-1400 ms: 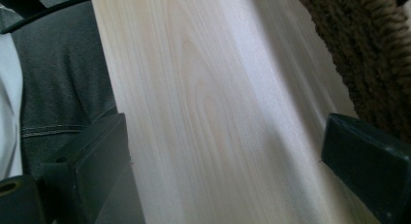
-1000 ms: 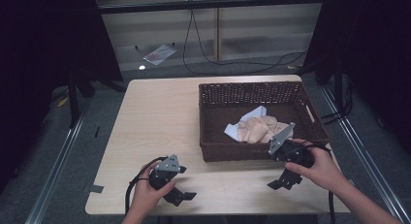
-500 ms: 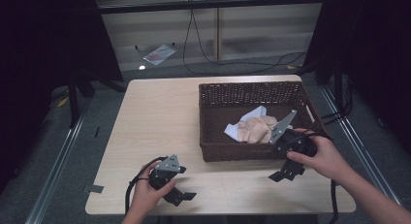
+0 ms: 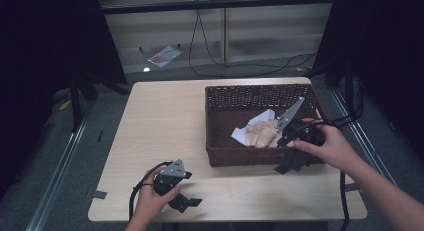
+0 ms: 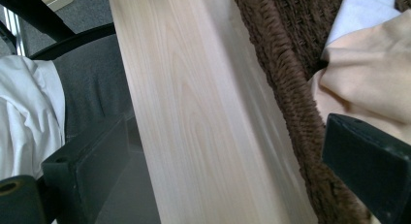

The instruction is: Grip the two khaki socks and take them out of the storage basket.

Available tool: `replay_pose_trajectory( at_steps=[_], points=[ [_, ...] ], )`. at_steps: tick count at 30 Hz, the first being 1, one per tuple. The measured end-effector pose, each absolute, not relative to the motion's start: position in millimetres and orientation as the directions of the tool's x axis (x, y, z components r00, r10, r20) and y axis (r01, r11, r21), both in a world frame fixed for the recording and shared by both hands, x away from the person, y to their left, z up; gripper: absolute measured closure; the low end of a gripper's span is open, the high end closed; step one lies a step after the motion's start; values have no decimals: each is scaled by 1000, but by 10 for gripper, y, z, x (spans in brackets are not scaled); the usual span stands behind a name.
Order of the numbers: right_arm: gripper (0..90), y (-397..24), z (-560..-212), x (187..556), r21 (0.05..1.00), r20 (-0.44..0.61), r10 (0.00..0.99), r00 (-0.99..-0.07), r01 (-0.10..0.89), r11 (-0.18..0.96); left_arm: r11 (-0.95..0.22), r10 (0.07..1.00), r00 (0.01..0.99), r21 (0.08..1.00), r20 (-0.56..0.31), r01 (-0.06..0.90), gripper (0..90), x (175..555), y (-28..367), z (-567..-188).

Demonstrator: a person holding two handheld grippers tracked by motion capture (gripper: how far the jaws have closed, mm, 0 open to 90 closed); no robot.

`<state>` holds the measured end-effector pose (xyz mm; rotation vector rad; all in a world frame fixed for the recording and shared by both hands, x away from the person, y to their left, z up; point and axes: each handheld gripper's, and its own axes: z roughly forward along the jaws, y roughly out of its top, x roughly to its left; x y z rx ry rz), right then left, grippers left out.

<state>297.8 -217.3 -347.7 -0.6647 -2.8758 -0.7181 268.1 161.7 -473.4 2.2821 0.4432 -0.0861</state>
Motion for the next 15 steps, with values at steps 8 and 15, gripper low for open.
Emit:
replay_pose_trajectory(
  at_steps=[8,15],
  points=[
    [31,-2188,-3445,3123,419,201,416,-887,461,782,-632,286,938,697,-197,339,32,2685,1620,-4733],
    [31,-2260,-3494,3318,403,196,467,-862,505,763,-631,286,937,696,-200,341,31,2686,1620,-4735]
  ],
)
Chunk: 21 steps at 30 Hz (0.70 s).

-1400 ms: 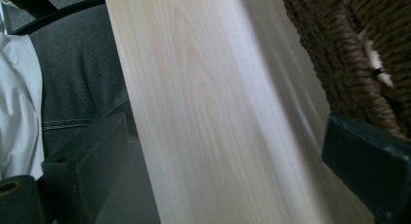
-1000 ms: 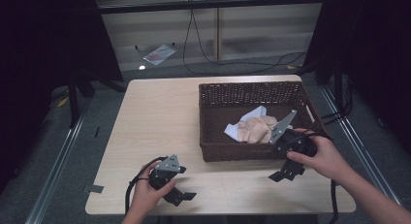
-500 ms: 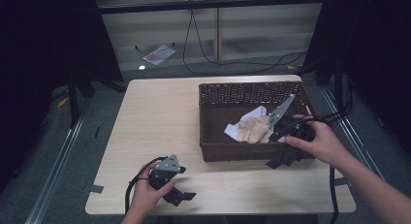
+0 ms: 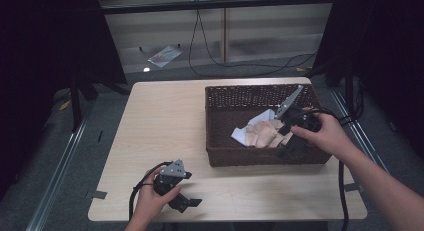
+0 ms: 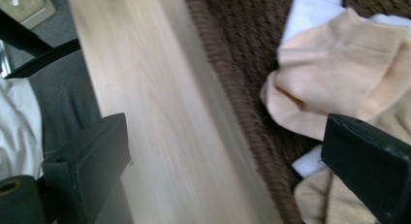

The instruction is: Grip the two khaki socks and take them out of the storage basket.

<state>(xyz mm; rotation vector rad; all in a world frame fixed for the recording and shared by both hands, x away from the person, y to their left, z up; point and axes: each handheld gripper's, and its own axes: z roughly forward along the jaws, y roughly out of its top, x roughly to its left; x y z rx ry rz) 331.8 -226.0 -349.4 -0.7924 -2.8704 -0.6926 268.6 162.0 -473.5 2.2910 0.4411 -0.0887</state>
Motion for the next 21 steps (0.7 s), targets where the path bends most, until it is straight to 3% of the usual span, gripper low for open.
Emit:
replay_pose_trajectory(
  at_steps=[21],
  points=[
    [33,-2329,-3852,3843,332,171,597,-784,616,714,-635,280,938,694,-202,339,32,2688,1616,-4738]
  ],
)
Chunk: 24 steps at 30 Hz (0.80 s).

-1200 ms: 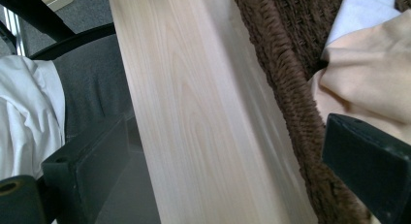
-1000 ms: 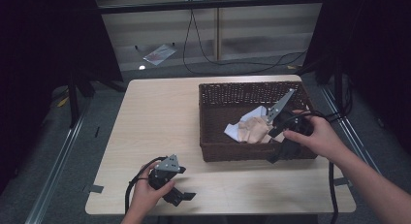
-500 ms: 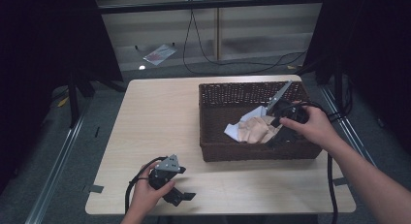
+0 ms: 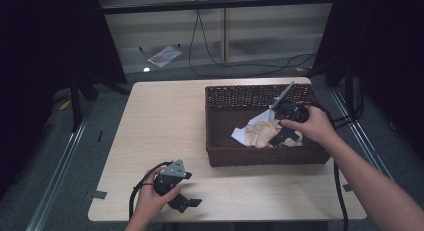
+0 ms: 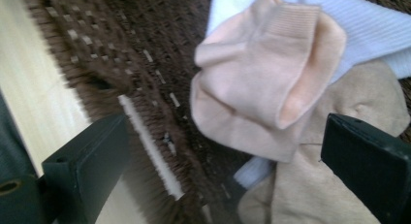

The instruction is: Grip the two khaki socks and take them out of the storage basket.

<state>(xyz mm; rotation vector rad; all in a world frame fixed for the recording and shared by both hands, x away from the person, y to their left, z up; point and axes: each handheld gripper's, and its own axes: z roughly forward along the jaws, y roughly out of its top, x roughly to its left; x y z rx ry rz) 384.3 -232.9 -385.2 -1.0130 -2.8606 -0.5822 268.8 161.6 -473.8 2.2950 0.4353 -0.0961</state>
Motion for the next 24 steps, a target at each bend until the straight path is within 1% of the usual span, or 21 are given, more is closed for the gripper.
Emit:
replay_pose_trajectory(
  at_steps=[7,13,19,20,21,22,23,24],
  points=[
    [40,-2339,-3942,3925,336,148,631,-762,639,692,-636,279,939,693,-201,338,32,2692,1620,-4738],
    [55,-2325,-4016,3997,348,150,656,-739,661,665,-634,283,937,693,-205,343,32,2686,1613,-4744],
    [121,-2343,-4093,4057,351,175,680,-712,690,633,-628,284,936,697,-208,346,32,2688,1613,-4750],
    [148,-2354,-4115,4069,348,184,686,-704,699,624,-632,281,938,696,-204,341,31,2692,1617,-4750],
    [148,-2354,-4115,4069,348,184,686,-704,699,624,-632,281,938,696,-204,341,32,2692,1617,-4750],
    [181,-2362,-4132,4083,345,197,692,-695,709,614,-631,282,937,696,-205,342,31,2694,1617,-4750],
    [181,-2362,-4132,4083,345,197,692,-695,709,614,-631,282,937,696,-205,342,32,2694,1617,-4750],
    [225,-2364,-4143,4093,348,204,690,-694,711,611,-633,280,938,695,-203,339,31,2697,1618,-4750]
  ],
)
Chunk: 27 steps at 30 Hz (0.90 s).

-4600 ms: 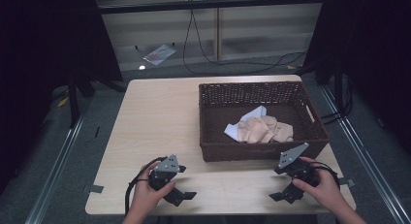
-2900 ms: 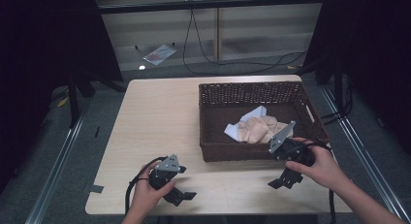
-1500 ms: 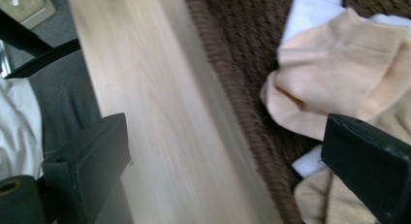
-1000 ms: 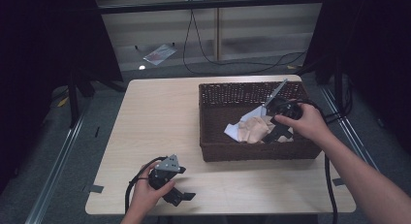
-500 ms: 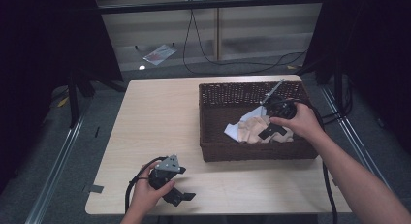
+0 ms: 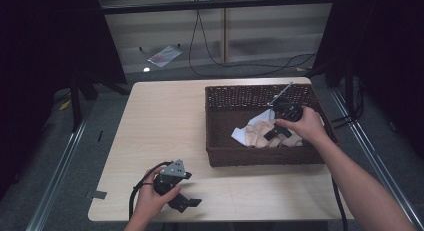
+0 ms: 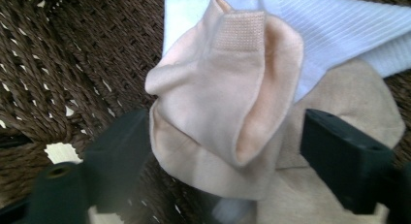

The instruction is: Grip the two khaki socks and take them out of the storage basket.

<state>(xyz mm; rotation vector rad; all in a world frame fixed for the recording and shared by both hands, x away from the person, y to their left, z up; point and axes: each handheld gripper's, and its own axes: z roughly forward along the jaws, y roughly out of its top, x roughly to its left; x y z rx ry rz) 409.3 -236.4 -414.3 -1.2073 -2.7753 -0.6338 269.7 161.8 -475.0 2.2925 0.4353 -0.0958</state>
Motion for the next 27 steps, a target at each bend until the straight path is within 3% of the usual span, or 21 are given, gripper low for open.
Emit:
replay_pose_trajectory(
  at_steps=[5,7,8,9,10,11,12,13,16,27],
  points=[
    [298,-2352,-4162,4109,338,224,700,-678,727,597,-631,284,936,694,-209,346,31,2695,1611,-4755],
    [347,-2346,-4185,4122,325,225,705,-673,734,597,-633,282,937,694,-205,342,32,2694,1609,-4746],
    [419,-2337,-4205,4128,315,234,709,-665,742,592,-635,284,937,693,-202,342,32,2694,1613,-4739],
    [419,-2337,-4205,4128,315,234,709,-665,742,592,-632,285,937,695,-204,344,32,2693,1615,-4737],
    [501,-2331,-4215,4128,313,225,713,-664,742,592,-627,286,937,700,-202,343,32,2697,1620,-4742],
    [501,-2331,-4215,4128,313,225,713,-664,742,592,-627,286,937,700,-202,343,32,2697,1620,-4742],
    [628,-2327,-4217,4123,305,232,719,-655,751,586,-628,286,936,698,-203,344,32,2700,1622,-4743],
    [628,-2327,-4217,4123,305,232,719,-655,751,586,-631,287,937,696,-201,342,32,2700,1623,-4742],
    [876,-2356,-4165,4098,328,224,717,-660,744,583,-629,285,937,698,-203,342,32,2700,1621,-4741],
    [882,-2424,-3820,4050,343,231,706,-669,736,584,-630,284,937,697,-204,343,31,2698,1613,-4747]
  ],
)
